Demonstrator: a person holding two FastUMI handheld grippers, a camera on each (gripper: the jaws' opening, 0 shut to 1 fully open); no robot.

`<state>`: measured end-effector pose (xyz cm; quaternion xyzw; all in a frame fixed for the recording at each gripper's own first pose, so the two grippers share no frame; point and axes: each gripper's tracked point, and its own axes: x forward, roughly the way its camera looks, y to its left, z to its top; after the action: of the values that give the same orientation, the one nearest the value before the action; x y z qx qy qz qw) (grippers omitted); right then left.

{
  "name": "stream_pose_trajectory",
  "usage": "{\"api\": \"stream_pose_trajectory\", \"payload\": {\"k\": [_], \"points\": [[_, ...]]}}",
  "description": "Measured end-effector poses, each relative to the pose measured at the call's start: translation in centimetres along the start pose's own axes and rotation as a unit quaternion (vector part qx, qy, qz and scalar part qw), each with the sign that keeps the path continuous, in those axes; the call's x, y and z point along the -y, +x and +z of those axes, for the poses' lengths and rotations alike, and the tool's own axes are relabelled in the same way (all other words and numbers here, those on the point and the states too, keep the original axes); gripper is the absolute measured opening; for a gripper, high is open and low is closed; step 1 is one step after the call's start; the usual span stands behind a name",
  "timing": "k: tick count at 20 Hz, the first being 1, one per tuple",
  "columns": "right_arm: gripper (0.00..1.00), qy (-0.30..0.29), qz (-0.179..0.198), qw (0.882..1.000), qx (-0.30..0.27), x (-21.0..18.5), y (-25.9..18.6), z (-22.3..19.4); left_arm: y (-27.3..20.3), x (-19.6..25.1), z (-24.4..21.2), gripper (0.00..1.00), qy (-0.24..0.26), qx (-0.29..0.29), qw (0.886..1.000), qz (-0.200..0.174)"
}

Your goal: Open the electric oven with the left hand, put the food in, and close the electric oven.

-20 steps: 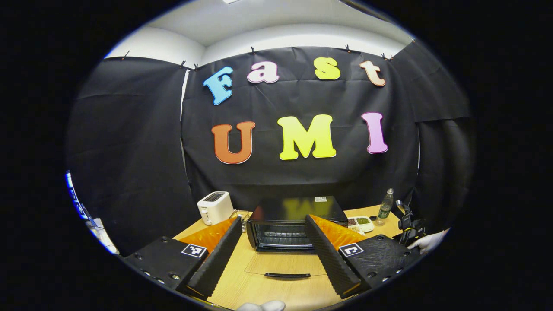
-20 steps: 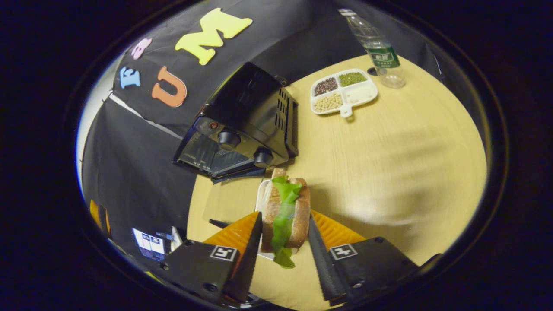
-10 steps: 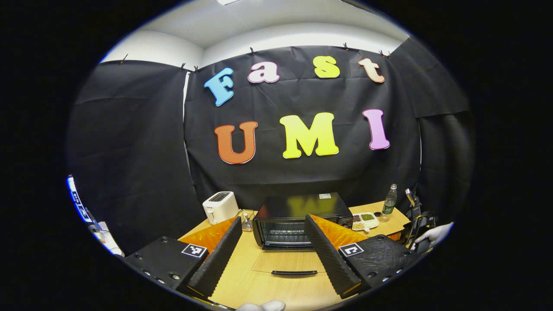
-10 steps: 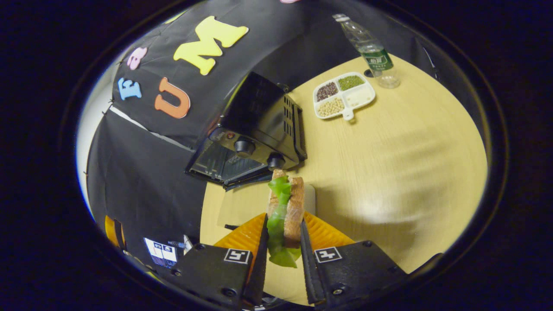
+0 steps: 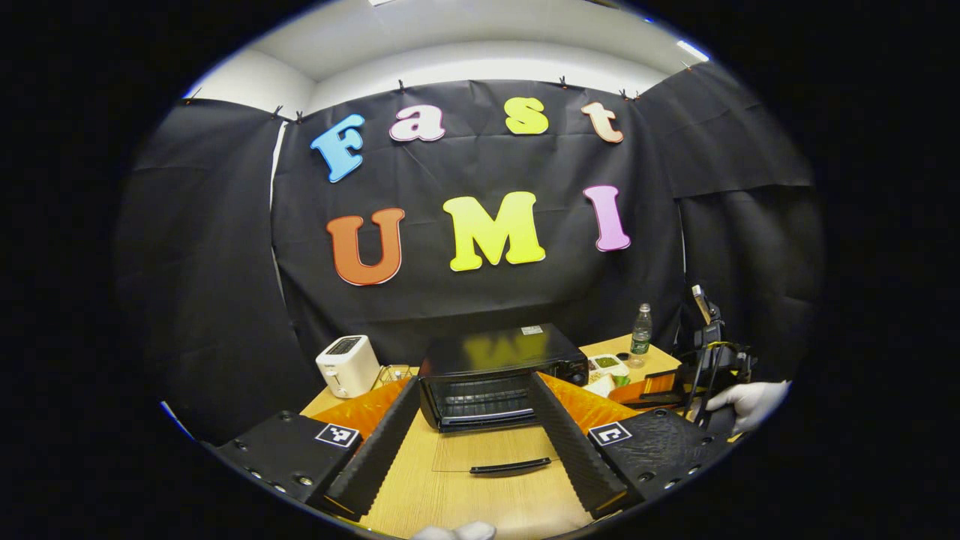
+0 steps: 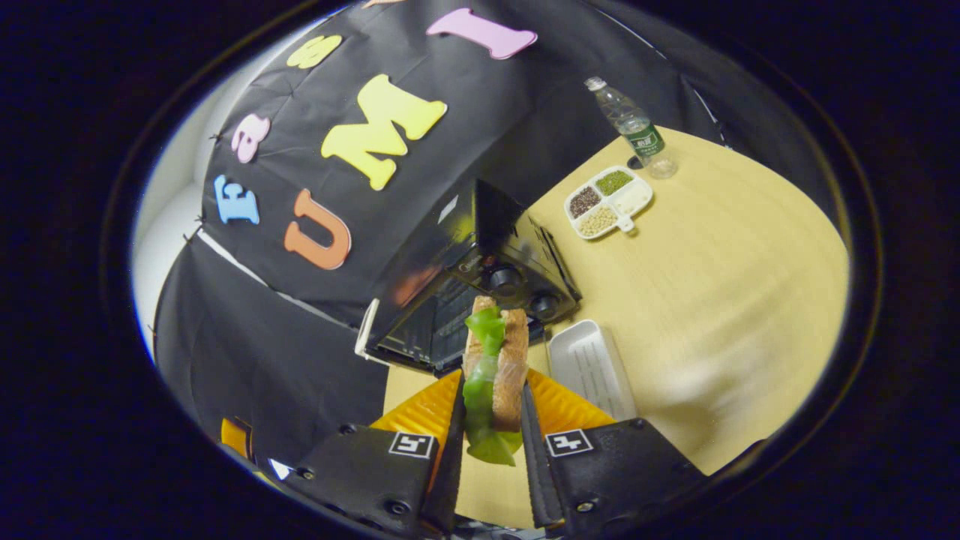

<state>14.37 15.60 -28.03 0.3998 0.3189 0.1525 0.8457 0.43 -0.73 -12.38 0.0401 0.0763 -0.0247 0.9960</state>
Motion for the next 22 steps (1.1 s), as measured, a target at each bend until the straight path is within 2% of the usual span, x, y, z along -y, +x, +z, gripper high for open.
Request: {"api": "stream_pose_trajectory", "payload": {"k": [5,8,15,19,22], "points": [[0.4,0.059,-0.006,0.997,0.058,-2.3,5.3,-4.0,-0.3,-1.5,-1.7,0.95,0.008,-0.007,1.0,-0.011],[0.4,0.098,0.004,0.992,0.075,-3.9,9.1,-5.9,-1.2,-2.1,-2.9,0.95,0.02,-0.013,0.999,-0.023],[0.41,0.177,0.006,0.975,0.131,-6.5,16.6,-5.5,-2.3,-5.4,-5.9,0.95,0.027,-0.041,0.999,-0.013],[0.41,0.173,-0.005,0.973,0.155,-7.8,20.2,-4.1,-1.9,-6.9,-6.9,0.95,0.027,-0.049,0.998,-0.001],[0.41,0.192,-0.014,0.966,0.17,-7.6,22.3,-3.2,-1.2,-8.0,-7.5,0.95,0.025,-0.053,0.998,0.008]]}}
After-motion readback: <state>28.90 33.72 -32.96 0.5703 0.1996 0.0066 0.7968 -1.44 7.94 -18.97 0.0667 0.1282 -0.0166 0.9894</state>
